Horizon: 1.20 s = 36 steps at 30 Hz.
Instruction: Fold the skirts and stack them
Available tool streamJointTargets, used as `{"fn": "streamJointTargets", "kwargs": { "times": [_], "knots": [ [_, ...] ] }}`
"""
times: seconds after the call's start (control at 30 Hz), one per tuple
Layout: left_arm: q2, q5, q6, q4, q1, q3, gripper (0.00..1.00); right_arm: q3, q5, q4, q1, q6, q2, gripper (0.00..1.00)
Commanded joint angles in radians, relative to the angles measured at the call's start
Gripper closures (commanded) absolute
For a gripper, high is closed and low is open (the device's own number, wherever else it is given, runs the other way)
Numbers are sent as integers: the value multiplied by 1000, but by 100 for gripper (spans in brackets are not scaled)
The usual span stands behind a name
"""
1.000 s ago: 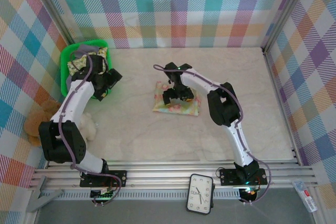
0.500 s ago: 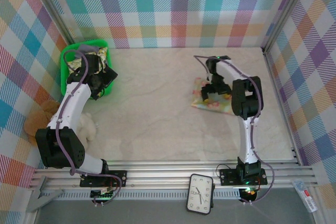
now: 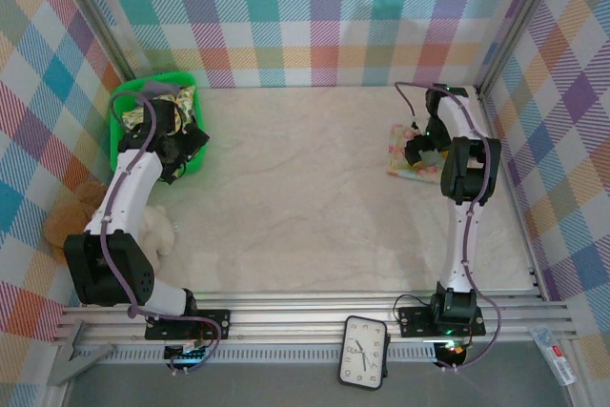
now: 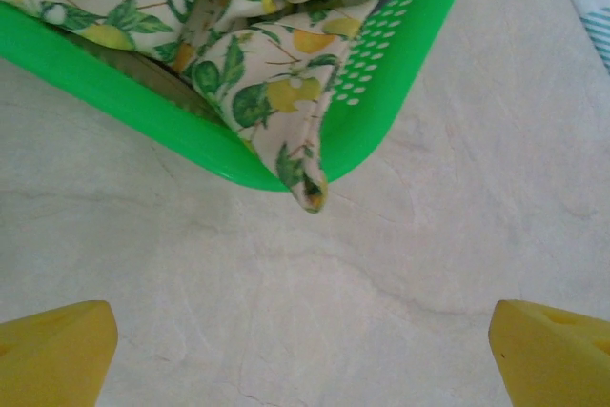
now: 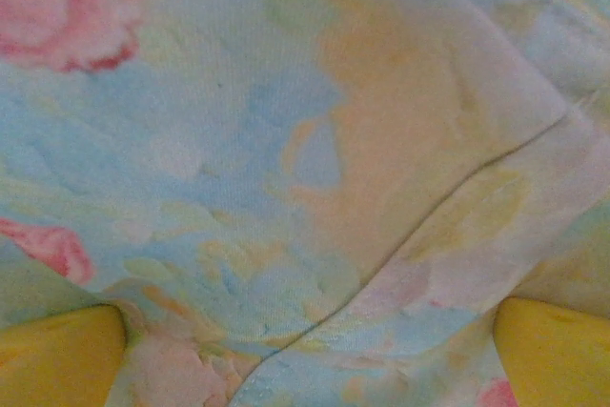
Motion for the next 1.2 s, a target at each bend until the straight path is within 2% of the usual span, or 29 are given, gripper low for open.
{"fn": "streamJointTargets", "kwargs": {
  "times": [0.0, 0.17, 0.33, 0.43, 0.57, 0.7, 0.83, 0.93, 1.03, 1.17],
  "knots": [
    [-13, 3, 31, -58, 30, 43, 0, 54, 3, 71, -9, -171, 83, 1],
    [11, 2, 60, -85, 50, 70, 0, 111, 24, 108, -11, -247, 100, 1],
    [75, 11, 140, -112, 74, 148, 0, 148, 27, 98, -17, -239, 69, 1],
    [166, -11, 211, -175, 87, 247, 0, 145, 26, 98, -16, -191, 14, 1],
    [293, -14, 325, -228, 91, 373, 0, 114, -10, 144, -17, -18, -107, 1],
    [385, -74, 404, -260, 93, 478, 0, -63, -29, 284, -16, 148, -296, 1],
    [501, -17, 435, -276, 95, 583, 4, -303, -116, 441, -17, 375, -496, 1],
    [577, -20, 433, -269, 94, 657, 12, -490, -240, 557, -17, 495, -641, 1],
    [660, -20, 427, -277, 96, 752, 25, -656, -354, 678, -17, 600, -770, 1],
    [767, -51, 407, -322, 96, 901, 39, -829, -443, 811, -17, 719, -906, 1]
  ]
}}
